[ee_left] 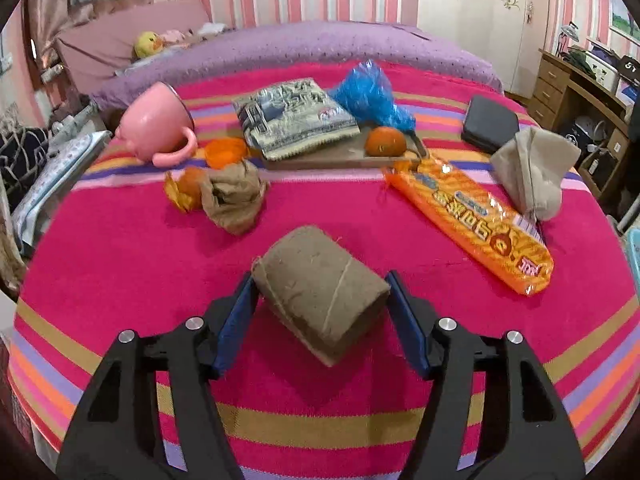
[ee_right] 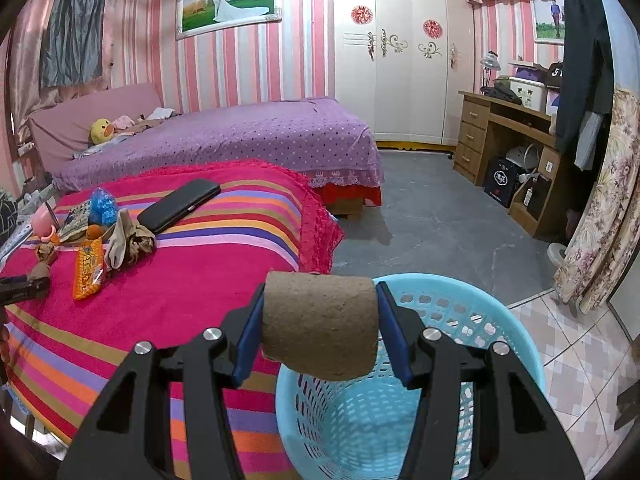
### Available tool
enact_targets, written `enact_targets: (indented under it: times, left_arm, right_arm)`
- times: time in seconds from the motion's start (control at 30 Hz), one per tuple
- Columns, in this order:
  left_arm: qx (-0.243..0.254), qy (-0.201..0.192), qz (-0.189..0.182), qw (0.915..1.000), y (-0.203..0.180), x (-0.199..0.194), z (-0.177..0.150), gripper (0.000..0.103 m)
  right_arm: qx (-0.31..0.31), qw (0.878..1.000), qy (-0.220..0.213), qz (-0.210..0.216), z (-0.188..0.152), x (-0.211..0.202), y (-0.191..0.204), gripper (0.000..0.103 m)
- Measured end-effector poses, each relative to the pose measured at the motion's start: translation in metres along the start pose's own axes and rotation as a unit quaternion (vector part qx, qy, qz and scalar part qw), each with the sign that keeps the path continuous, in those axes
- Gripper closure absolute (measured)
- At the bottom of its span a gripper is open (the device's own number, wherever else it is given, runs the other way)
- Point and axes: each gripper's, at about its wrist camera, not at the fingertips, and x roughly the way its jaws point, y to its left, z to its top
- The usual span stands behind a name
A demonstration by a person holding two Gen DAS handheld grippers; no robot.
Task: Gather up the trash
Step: 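Carry the tube roll to the blue basket while the left gripper grasps another tube roll, then drop both tube rolls into the blue basket, opening both grippers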
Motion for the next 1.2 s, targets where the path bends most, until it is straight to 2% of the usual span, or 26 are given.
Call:
enact_targets:
  times: [0.07,0.13,0.27,0.37,0.47,0.67,0.8,0.93,1.03,1.1,1.2]
  left_arm:
    - [0.019,-0.011,0.006,0.9997,-0.009,-0.006,0.002,0.046]
    - [0.022,-0.022,-0.012,0.9995,-0.02,-0.019,0.004,0.046]
    - [0.07,-0.081,-0.027,0.9939,-0.069,-0.053,0.011,0.045]
    - [0.081,-0.119,-0.077,0.9865,-0.12,-0.078,0.017,0.045]
    - [0.093,-0.137,-0.115,0.9795,-0.171,-0.089,0.016,0.044]
    - [0.134,-0.125,-0.172,0.9679,-0.273,-0.087,0.005,0.042]
    - [0.156,-0.115,-0.204,0.9596,-0.335,-0.078,-0.006,0.042]
    - [0.194,-0.111,-0.218,0.95,-0.387,-0.075,-0.02,0.04]
    - [0.204,-0.101,-0.227,0.9469,-0.408,-0.07,-0.025,0.035]
    - [0.208,-0.093,-0.231,0.946,-0.416,-0.065,-0.024,0.021]
    - [0.205,-0.098,-0.221,0.9485,-0.416,-0.062,-0.018,0.012]
  right_arm:
    - [0.002,1.0,0.001,-0.001,0.0,0.0,-0.001,0.05]
    - [0.004,1.0,0.0,-0.01,0.001,0.0,-0.008,0.05]
    - [0.005,0.999,0.0,-0.031,0.001,0.0,-0.025,0.05]
    - [0.002,0.999,0.009,-0.052,0.001,0.0,-0.042,0.05]
    - [0.0,0.997,0.022,-0.07,-0.002,0.002,-0.06,0.05]
    - [0.016,0.994,0.039,-0.103,-0.011,0.004,-0.102,0.05]
    - [0.042,0.992,0.034,-0.117,-0.018,-0.003,-0.127,0.05]
    - [0.054,0.99,0.029,-0.129,-0.023,-0.005,-0.139,0.05]
    - [0.065,0.989,0.028,-0.133,-0.025,-0.004,-0.147,0.05]
    - [0.067,0.988,0.027,-0.135,-0.026,-0.004,-0.148,0.05]
    - [0.065,0.988,0.026,-0.137,-0.027,-0.005,-0.147,0.05]
